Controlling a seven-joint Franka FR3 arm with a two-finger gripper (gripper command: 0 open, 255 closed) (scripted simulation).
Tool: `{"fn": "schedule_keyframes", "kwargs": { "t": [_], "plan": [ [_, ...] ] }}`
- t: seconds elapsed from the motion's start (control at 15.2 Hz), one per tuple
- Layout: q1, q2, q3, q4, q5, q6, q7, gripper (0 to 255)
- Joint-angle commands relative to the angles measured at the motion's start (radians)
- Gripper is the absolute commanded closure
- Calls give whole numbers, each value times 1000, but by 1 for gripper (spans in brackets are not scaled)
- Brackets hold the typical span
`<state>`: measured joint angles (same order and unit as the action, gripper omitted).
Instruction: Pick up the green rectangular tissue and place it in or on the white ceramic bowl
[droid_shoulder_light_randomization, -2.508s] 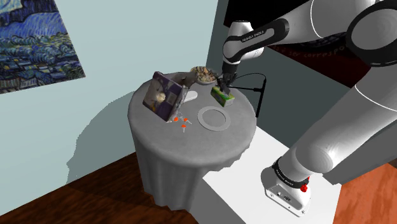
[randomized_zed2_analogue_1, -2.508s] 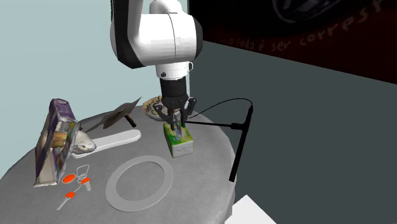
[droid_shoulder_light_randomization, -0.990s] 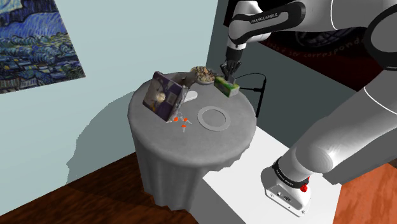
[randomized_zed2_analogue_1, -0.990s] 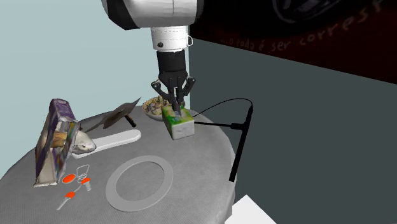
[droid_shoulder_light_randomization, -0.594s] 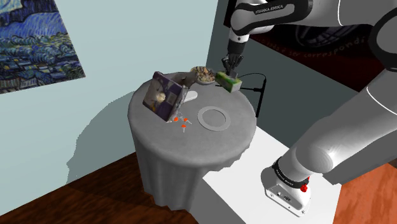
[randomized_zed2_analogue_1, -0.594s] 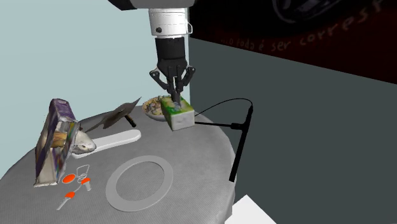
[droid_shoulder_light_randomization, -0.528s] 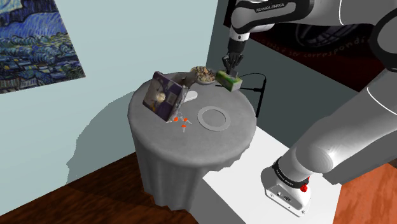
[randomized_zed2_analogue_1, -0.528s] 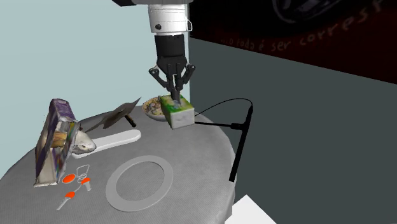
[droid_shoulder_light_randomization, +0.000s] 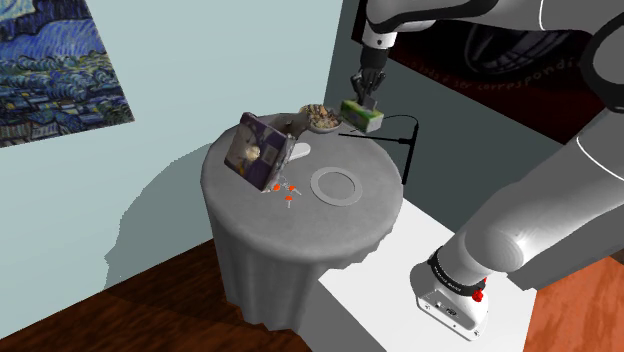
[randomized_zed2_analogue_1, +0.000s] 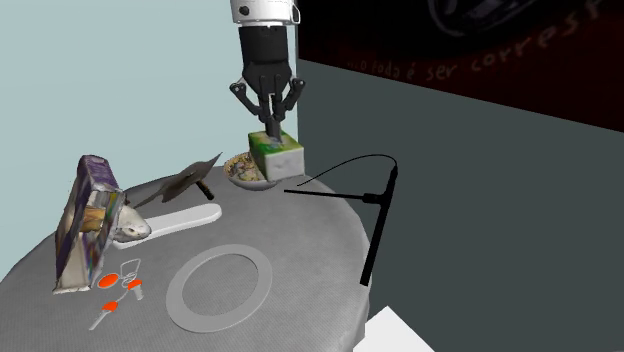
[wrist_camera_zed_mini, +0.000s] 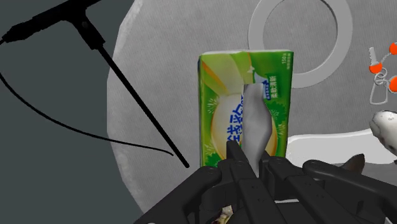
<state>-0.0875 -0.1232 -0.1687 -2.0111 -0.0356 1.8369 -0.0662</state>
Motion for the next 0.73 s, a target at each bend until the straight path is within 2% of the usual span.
{"fn": "schedule_keyframes", "kwargs": {
  "t": [0.0, 0.4, 0.66],
  "plan": [
    [0, 56, -2, 77, 9, -21, -6, 255],
    [-10, 308, -9, 417, 53, -113, -32, 255],
    [-31, 504, -8, 712, 86, -214, -44, 255]
  ]
}}
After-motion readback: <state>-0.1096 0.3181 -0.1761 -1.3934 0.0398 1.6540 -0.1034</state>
